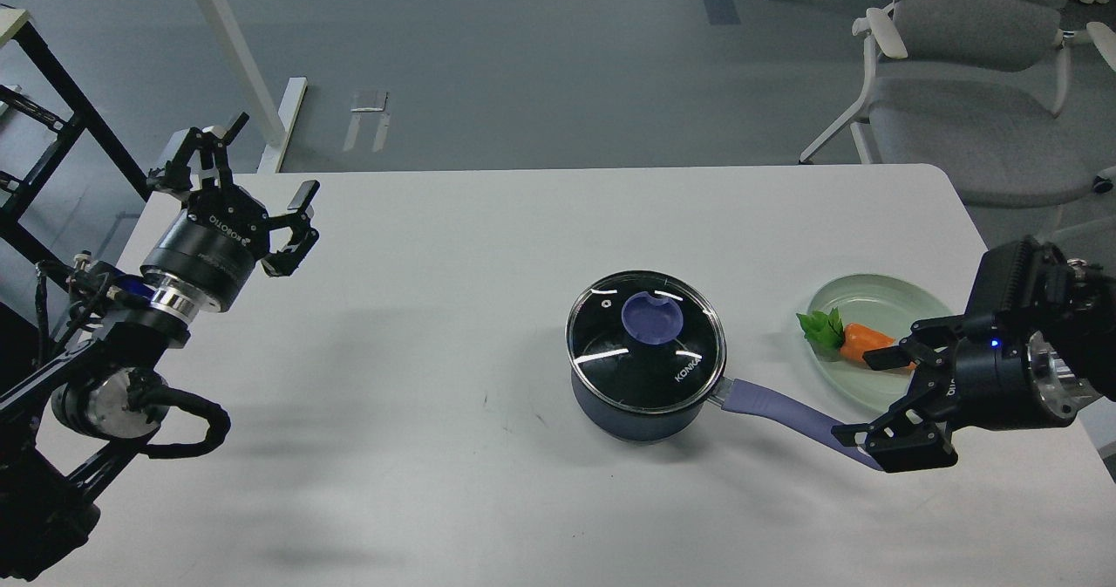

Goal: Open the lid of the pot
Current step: 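Close the right gripper on the purple handle to steady the pot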

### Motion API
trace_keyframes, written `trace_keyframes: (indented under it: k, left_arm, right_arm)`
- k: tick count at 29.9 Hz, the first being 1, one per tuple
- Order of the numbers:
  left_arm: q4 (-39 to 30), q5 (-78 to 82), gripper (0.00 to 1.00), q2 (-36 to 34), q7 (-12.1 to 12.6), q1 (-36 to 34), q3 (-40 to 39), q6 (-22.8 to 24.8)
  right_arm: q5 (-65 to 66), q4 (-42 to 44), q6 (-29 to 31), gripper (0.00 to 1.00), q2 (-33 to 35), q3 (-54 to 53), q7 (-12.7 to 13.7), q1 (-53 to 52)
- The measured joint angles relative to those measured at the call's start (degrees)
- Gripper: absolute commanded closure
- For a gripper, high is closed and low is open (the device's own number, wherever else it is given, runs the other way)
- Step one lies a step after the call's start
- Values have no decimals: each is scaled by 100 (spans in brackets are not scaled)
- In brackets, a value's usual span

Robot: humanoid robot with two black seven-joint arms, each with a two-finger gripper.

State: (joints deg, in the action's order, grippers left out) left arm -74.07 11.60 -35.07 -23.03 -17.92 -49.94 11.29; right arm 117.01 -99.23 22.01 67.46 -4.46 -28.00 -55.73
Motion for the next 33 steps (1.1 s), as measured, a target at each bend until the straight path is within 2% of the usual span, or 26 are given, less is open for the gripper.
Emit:
trace_keyframes:
  k: [11,20,23,27,33]
  left_arm:
    - [-108,0,1,-4,0,42,-11,-21]
    - [-195,0,1,-17,0,87,-28,-21]
    - [-195,0,1,-18,0,87,-28,-21]
    - [-196,0,1,-18,0,87,-29,-19]
    - [-196,0,1,-18,0,87,-34,3]
  right_arm:
    - [-25,118,-22,2,-479,320,0,52]
    - [-24,267,-30,7,-540,375,0,54]
    - [-21,308,-32,16,-541,417,0,67]
    - [-17,346,-35,39,-541,479,0,68]
    - [-4,462,-37,47,-576,497,0,67]
